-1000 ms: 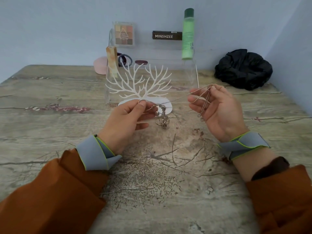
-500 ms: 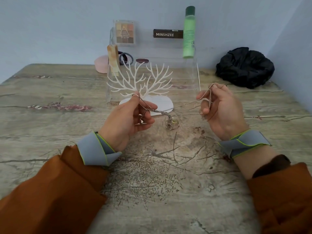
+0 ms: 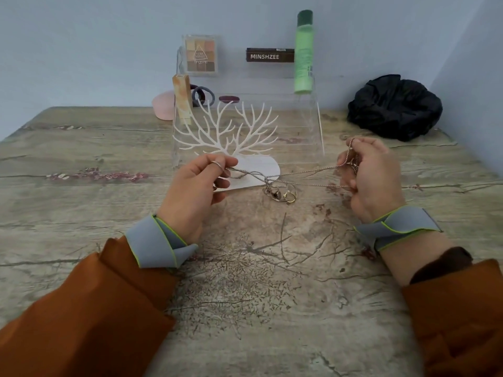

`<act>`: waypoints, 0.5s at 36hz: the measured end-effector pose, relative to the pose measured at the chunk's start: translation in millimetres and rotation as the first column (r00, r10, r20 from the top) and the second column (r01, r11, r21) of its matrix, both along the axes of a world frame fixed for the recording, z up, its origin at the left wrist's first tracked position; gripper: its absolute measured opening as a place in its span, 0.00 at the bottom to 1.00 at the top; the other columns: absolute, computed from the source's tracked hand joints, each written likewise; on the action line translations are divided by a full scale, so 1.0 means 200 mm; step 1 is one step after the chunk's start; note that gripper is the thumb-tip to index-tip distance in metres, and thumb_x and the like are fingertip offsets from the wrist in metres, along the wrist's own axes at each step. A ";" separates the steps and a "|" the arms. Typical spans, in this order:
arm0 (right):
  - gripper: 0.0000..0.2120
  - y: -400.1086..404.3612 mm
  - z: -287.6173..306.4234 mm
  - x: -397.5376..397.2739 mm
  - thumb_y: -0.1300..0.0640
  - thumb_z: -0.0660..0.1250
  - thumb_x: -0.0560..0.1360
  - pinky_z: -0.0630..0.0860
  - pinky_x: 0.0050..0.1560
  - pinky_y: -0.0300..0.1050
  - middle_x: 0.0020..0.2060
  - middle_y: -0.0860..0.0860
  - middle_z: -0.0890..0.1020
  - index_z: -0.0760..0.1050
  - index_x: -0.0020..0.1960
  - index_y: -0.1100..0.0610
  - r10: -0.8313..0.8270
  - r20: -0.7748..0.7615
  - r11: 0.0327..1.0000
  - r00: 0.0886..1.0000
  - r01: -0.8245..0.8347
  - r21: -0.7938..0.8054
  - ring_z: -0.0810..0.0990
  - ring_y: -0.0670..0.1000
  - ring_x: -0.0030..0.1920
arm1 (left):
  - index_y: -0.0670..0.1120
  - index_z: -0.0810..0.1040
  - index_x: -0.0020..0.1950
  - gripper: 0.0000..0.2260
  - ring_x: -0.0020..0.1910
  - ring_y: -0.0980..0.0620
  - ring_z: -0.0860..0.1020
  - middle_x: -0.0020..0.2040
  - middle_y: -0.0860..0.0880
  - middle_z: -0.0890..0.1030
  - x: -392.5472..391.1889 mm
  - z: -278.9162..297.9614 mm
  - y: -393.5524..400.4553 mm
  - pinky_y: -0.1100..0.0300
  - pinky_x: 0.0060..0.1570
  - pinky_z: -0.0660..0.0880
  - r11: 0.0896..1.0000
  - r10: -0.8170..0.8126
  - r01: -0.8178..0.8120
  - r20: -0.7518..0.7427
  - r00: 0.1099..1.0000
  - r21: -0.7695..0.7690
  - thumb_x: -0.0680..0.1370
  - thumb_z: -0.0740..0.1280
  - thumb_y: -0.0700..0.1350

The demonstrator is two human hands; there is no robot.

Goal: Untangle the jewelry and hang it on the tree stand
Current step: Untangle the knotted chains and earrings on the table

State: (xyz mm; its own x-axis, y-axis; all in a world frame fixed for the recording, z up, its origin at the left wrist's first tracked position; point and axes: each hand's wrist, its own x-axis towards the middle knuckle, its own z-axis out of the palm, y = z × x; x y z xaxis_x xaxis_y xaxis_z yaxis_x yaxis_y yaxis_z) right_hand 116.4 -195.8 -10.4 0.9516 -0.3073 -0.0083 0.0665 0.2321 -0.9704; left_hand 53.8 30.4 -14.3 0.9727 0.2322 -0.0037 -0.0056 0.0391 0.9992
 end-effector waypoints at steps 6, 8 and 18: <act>0.09 0.00 0.01 -0.01 0.62 0.57 0.80 0.55 0.19 0.36 0.28 0.54 0.72 0.70 0.42 0.55 -0.035 -0.003 0.999 0.999 0.035 -0.040 0.61 0.44 0.16 | 0.49 0.81 0.40 0.14 0.35 0.58 0.76 0.35 0.53 0.76 0.00 0.01 0.01 0.63 0.37 0.71 0.994 0.023 -0.021 0.018 1.000 -0.110 0.80 0.58 0.46; 0.08 0.00 0.01 -0.02 0.62 0.57 0.80 0.57 0.19 0.35 0.28 0.55 0.71 0.70 0.42 0.56 -0.031 -0.006 0.997 1.000 0.030 -0.076 0.62 0.43 0.16 | 0.49 0.81 0.38 0.14 0.38 0.56 0.78 0.35 0.52 0.78 0.00 0.02 0.01 0.62 0.39 0.73 0.988 0.014 -0.011 0.020 1.000 -0.154 0.79 0.59 0.47; 0.06 0.07 -0.07 -0.01 0.62 0.66 0.75 0.67 0.30 0.37 0.28 0.52 0.78 0.78 0.40 0.56 0.185 0.037 0.832 0.982 -0.136 -0.539 0.70 0.41 0.22 | 0.44 0.79 0.45 0.19 0.40 0.52 0.80 0.41 0.46 0.80 -0.01 0.02 0.01 0.58 0.43 0.76 0.964 -0.113 0.118 0.036 0.993 -0.240 0.82 0.52 0.52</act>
State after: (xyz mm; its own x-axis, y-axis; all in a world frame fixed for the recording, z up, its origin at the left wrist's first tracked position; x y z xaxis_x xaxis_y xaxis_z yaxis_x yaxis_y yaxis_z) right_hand 113.5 -182.6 -24.7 0.9775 -0.0842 0.1935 0.1598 -0.3031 -0.9395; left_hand 50.9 31.6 -9.3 0.9933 0.1131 -0.0244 -0.0083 0.2803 0.9599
